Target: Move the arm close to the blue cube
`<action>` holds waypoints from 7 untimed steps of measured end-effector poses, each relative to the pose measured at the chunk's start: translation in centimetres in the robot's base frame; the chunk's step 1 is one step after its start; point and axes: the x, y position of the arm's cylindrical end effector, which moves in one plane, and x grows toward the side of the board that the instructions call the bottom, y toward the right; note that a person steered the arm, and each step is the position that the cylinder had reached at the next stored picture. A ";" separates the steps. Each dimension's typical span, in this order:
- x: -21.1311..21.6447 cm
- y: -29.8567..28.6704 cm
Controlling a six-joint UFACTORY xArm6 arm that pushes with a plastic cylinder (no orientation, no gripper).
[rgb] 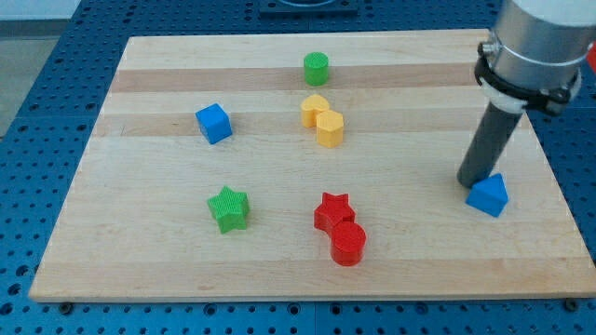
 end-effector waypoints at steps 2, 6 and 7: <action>4.4 1.1; -1.3 -5.0; 0.5 -11.8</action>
